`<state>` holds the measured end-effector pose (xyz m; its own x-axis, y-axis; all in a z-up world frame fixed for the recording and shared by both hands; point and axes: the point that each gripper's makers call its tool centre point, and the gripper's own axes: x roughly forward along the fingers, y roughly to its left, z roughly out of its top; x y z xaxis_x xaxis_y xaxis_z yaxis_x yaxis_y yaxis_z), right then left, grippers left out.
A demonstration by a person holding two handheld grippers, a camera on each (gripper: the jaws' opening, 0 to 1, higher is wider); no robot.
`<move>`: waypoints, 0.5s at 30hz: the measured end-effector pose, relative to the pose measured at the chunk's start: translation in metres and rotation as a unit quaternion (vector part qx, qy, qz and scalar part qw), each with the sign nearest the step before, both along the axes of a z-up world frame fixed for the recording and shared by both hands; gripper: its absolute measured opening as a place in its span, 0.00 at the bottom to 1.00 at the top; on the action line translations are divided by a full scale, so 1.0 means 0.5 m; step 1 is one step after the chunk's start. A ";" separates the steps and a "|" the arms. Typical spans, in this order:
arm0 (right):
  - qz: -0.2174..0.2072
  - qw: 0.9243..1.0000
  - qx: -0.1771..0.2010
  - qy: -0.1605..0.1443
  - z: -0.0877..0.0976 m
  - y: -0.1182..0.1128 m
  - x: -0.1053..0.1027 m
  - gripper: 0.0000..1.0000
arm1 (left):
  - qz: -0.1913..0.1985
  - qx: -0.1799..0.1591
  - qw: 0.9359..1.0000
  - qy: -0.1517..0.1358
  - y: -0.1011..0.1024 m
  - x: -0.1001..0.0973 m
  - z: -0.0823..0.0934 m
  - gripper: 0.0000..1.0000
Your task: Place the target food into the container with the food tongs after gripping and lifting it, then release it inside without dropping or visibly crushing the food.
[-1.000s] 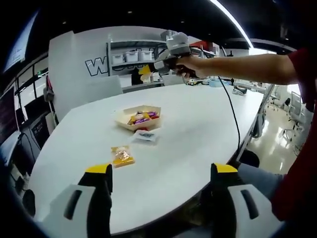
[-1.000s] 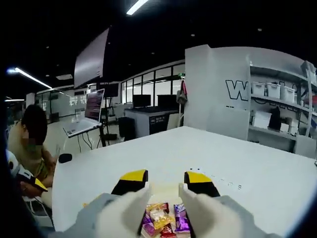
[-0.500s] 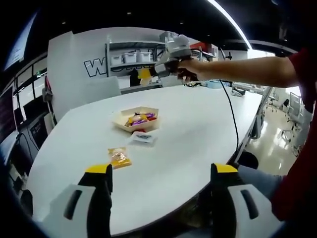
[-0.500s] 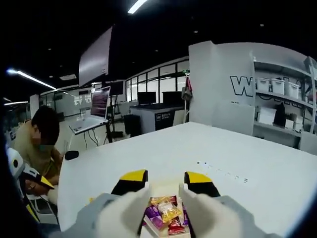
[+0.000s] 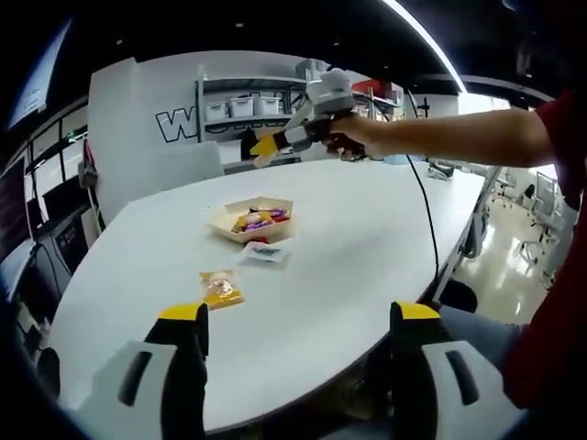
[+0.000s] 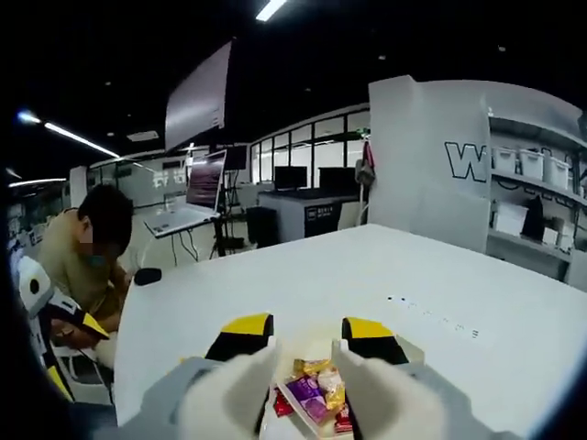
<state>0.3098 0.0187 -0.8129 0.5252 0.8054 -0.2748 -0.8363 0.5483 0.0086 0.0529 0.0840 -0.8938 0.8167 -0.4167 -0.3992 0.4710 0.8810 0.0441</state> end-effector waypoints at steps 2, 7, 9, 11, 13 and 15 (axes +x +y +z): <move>0.003 1.000 -0.003 -0.003 -0.005 0.002 -0.006 0.24 | -0.001 0.001 1.000 0.000 -0.001 -0.001 -0.001 0.79; 0.017 1.000 0.005 0.005 -0.016 0.010 -0.025 0.25 | 0.002 -0.001 1.000 -0.003 0.002 -0.002 0.005 0.79; 0.022 1.000 0.002 0.010 -0.026 0.013 -0.032 0.25 | 0.002 -0.001 1.000 -0.003 0.002 -0.002 0.004 0.79; 0.025 0.999 0.011 0.025 -0.036 0.017 -0.041 0.25 | 0.001 -0.001 1.000 -0.003 0.001 -0.002 0.004 0.79; 0.030 0.999 0.014 0.040 -0.046 0.022 -0.049 0.25 | 0.000 -0.002 1.000 -0.002 -0.001 -0.003 0.003 0.79; 0.033 0.999 0.009 0.033 -0.058 0.028 -0.056 0.25 | -0.002 0.000 1.000 -0.001 -0.004 -0.005 0.001 0.79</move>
